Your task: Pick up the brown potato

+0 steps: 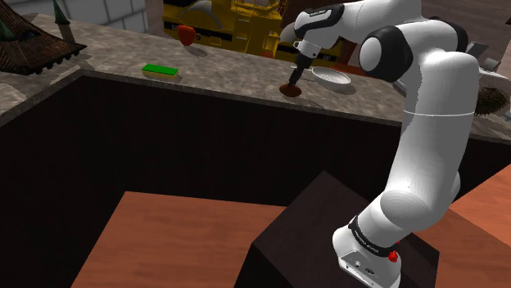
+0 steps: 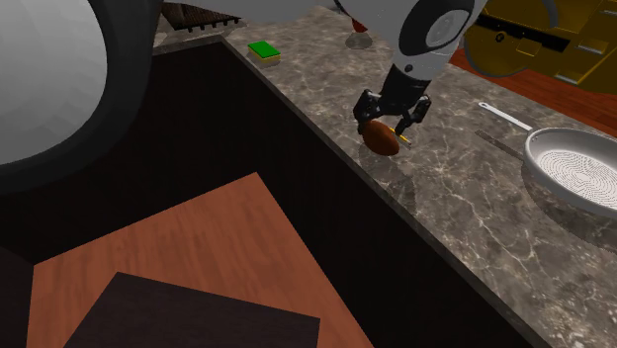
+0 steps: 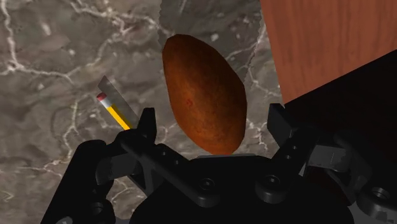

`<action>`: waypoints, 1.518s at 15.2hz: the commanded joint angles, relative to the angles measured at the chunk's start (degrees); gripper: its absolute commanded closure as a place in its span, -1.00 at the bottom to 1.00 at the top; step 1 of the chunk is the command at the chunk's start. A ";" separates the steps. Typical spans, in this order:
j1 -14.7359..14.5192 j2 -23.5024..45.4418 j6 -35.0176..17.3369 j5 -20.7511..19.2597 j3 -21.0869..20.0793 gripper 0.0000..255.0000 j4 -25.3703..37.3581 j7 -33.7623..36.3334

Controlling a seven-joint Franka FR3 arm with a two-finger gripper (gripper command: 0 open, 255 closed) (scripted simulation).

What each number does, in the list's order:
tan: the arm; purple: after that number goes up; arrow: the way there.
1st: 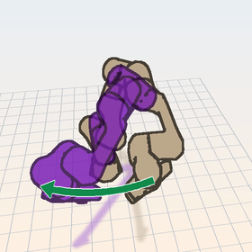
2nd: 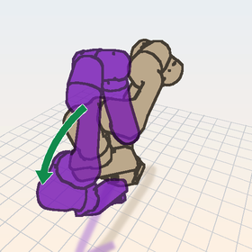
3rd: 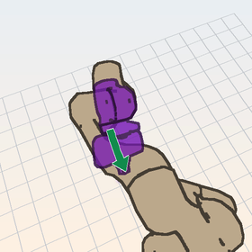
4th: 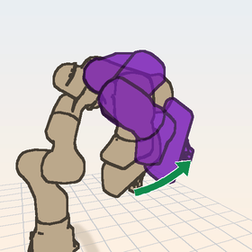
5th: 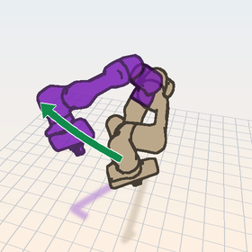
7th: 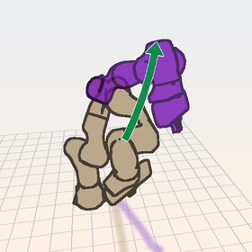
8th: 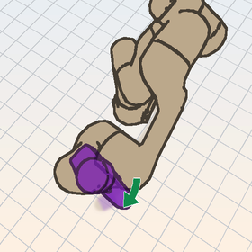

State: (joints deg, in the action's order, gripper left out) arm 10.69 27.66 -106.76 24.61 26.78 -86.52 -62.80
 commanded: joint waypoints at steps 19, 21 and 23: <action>0.19 -0.65 3.48 -0.62 0.25 1.00 3.11 1.11; 0.29 -0.90 4.82 -0.84 0.35 1.00 4.28 1.49; 0.42 -1.09 6.19 -1.02 0.43 1.00 5.54 1.86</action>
State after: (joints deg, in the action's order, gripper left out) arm 10.93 26.40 -101.54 23.62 27.20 -82.15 -61.19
